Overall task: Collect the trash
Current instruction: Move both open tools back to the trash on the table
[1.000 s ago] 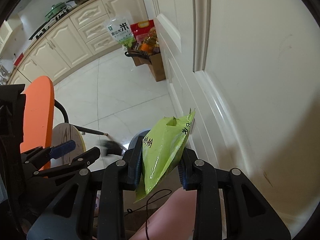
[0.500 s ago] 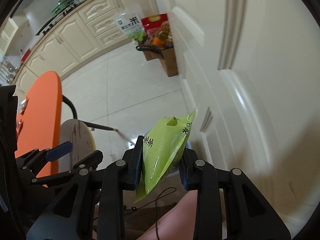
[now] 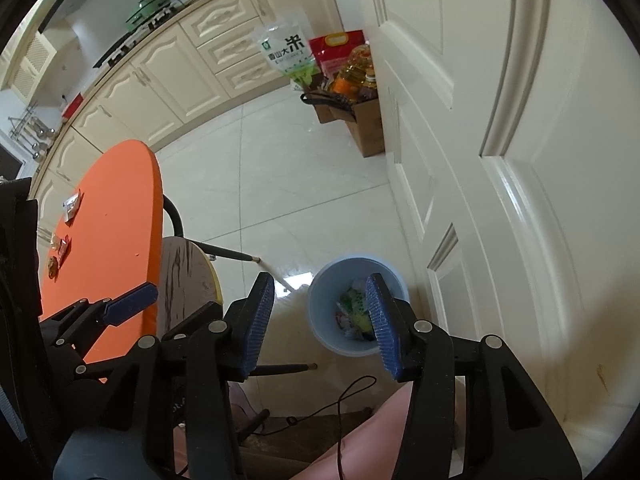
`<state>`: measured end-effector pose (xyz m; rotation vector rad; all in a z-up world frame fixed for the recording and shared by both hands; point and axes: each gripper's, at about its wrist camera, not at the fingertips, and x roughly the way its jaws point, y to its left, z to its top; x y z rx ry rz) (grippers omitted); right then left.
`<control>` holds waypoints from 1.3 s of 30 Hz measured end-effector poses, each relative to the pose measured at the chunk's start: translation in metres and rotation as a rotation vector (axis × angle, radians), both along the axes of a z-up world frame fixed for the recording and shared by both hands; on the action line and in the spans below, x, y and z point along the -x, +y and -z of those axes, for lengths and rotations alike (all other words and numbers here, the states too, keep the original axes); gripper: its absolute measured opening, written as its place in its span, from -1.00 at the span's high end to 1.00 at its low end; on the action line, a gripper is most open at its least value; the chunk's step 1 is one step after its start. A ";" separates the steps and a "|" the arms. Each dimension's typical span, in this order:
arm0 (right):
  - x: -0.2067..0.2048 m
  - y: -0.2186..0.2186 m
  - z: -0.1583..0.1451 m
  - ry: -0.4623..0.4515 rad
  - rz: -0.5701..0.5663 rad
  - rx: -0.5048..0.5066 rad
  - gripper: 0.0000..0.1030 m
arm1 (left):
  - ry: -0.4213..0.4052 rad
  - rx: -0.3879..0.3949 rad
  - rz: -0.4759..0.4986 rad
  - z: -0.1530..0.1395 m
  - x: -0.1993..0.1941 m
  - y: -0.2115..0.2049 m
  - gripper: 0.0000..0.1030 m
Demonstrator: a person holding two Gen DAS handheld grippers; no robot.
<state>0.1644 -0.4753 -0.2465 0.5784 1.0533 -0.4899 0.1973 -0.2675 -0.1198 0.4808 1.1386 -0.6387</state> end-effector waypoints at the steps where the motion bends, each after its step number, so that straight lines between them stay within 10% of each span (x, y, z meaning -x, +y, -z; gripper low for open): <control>1: 0.001 0.001 -0.001 0.002 0.003 0.002 0.11 | 0.000 0.001 0.000 0.000 0.001 0.000 -0.21; 18: 0.005 0.049 -0.051 -0.044 -0.018 0.085 -0.06 | -0.037 0.070 -0.050 -0.042 0.006 0.052 -0.21; 39: -0.080 0.234 -0.105 -0.191 -0.326 0.163 -0.78 | -0.206 0.170 -0.412 -0.090 0.038 0.276 -0.50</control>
